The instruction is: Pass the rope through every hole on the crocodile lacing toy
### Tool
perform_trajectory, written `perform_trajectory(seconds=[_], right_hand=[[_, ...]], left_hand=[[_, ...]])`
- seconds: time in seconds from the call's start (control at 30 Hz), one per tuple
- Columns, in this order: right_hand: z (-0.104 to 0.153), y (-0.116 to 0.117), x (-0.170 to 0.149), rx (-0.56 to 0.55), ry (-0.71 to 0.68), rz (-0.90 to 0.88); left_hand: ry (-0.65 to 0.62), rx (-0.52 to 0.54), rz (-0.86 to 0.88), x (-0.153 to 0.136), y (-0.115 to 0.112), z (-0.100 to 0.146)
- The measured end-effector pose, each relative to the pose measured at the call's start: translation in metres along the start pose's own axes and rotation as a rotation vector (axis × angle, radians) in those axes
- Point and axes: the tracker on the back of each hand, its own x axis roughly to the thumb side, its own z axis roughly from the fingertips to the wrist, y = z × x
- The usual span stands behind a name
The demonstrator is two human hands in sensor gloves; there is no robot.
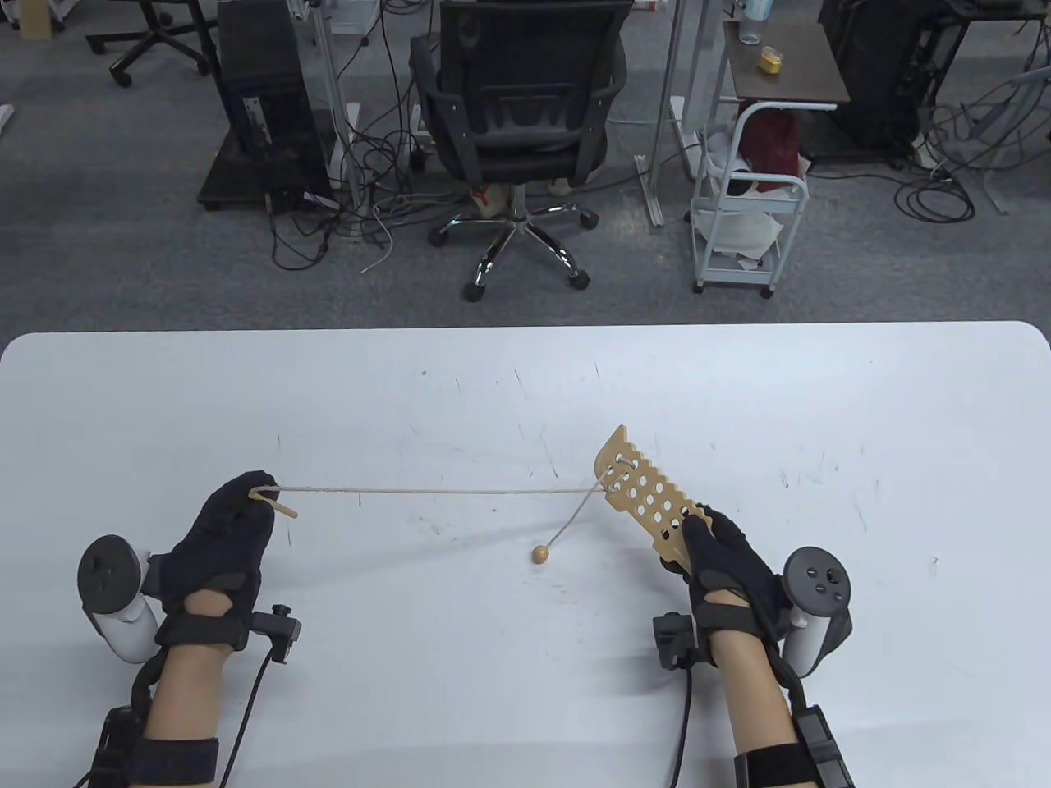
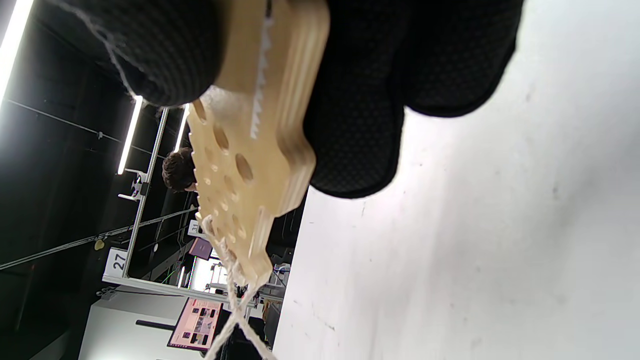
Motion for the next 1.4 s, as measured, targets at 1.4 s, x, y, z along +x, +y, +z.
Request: perform_trajectory(seconds=[1.4], right_hand=[[0.026,0.046,0.018,0.282,-0.195,-0.017]], left_hand=[[0.151,-0.081,-0.240,-0.024,-0.050,0.001]])
